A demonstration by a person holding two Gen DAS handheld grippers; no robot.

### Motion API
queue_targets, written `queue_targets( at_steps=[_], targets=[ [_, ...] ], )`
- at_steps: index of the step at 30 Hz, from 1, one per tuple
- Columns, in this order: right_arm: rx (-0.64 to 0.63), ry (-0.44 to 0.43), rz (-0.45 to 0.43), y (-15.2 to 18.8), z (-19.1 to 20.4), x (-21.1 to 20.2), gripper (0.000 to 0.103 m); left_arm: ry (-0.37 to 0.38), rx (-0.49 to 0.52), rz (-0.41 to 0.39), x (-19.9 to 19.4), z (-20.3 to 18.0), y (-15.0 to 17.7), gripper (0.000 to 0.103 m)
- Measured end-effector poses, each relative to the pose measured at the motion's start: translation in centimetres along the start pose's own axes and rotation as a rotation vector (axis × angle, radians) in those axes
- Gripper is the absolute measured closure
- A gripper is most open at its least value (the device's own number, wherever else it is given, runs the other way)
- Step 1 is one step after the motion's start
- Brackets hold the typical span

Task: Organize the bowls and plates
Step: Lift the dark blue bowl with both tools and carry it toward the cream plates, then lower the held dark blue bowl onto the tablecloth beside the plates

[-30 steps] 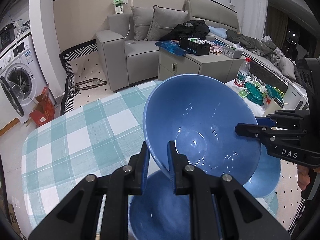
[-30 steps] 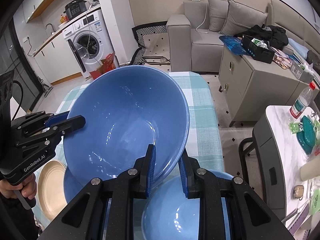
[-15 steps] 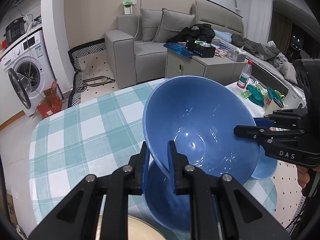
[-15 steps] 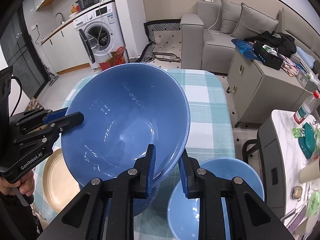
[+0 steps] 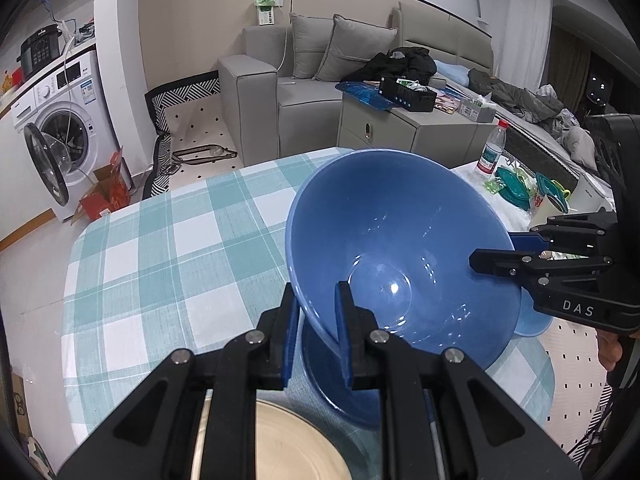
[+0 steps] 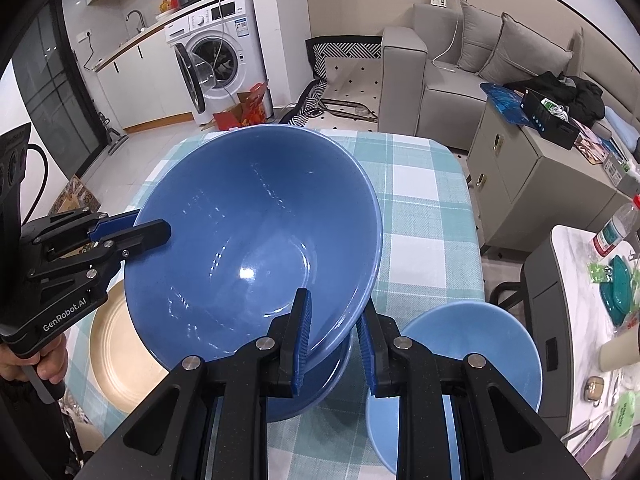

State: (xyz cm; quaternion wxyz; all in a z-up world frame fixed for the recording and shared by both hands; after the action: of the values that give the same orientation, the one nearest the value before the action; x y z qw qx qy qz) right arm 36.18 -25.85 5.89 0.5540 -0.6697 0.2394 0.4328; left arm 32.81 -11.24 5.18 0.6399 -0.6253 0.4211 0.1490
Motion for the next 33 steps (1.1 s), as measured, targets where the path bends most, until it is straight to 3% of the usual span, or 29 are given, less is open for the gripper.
queue_targets(
  at_steps=[33],
  targets=[
    [-0.027, -0.015, 0.066, 2.7, 0.9, 2.3, 0.080, 0.005, -0.019, 0.059, 1.3, 0.2, 4.2, 0.087]
  ],
)
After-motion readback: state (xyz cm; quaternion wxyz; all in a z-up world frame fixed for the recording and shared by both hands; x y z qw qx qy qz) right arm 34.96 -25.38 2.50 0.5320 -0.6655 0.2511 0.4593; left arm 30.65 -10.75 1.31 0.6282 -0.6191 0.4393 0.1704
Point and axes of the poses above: each gripper's, at about its wrist camera, not at the fingertips, and x roughly the way its jaws point, z to its left, y to its underside, the point moved 4 cm from there along x, roughly the way its jaws point, and after that the axes turned 5 degrees about -x, right-handed, at the moved point
